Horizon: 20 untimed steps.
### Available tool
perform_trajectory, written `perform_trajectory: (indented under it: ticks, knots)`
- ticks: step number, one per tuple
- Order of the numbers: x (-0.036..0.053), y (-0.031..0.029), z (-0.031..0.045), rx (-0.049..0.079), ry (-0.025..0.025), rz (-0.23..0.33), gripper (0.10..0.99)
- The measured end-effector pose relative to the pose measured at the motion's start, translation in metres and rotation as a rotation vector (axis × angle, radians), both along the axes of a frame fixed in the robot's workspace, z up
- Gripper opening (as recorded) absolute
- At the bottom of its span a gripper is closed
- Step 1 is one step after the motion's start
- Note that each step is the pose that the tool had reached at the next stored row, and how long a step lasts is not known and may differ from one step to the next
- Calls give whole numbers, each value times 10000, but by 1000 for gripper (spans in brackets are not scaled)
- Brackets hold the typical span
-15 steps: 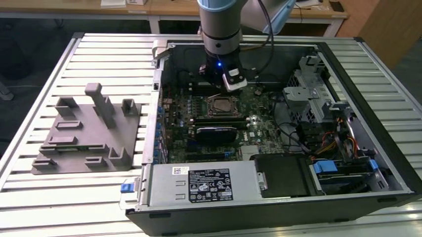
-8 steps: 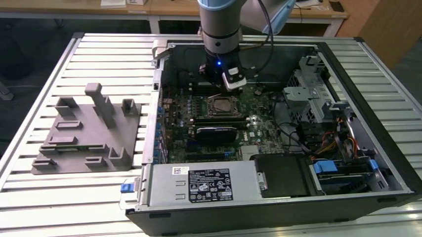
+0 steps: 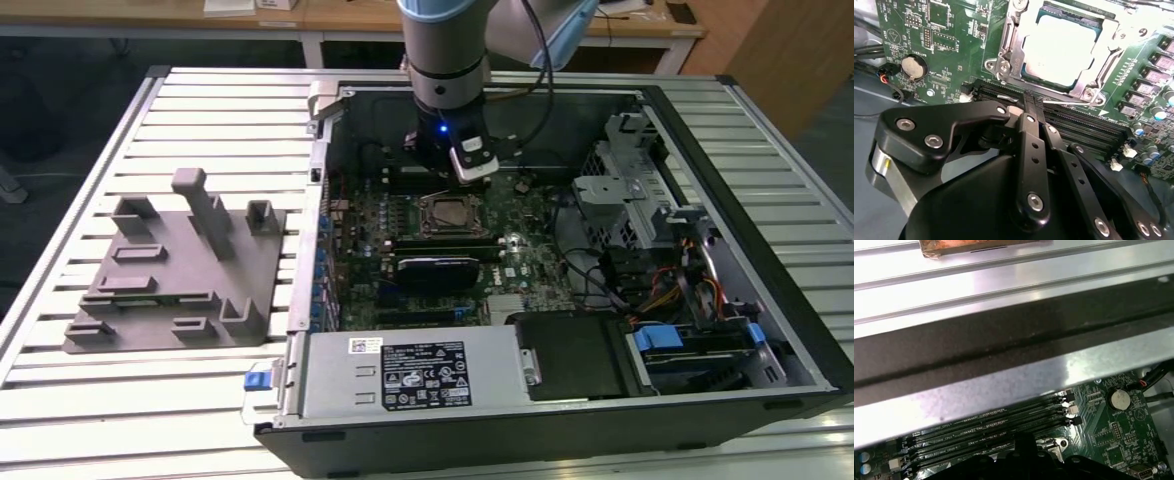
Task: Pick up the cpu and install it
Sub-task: 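Install the first cpu locking lever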
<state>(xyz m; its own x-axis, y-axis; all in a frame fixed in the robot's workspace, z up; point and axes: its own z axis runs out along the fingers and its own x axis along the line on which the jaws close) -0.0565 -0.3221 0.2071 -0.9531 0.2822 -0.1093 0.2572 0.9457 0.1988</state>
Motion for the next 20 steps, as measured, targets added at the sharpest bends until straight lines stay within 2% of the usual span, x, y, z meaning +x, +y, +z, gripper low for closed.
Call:
perform_trajectory:
  ticks: [2, 5, 7, 11, 20]
  knots:
    - [-6, -1, 0, 0, -16, -2, 106]
    - [-18, 0, -5, 2, -128, -1, 106]
    - [-18, -1, -16, 4, -161, 0, 106]
    - [-19, -3, -37, 8, -178, 0, 106]
    - [-19, 2, -53, 8, -180, -1, 106]
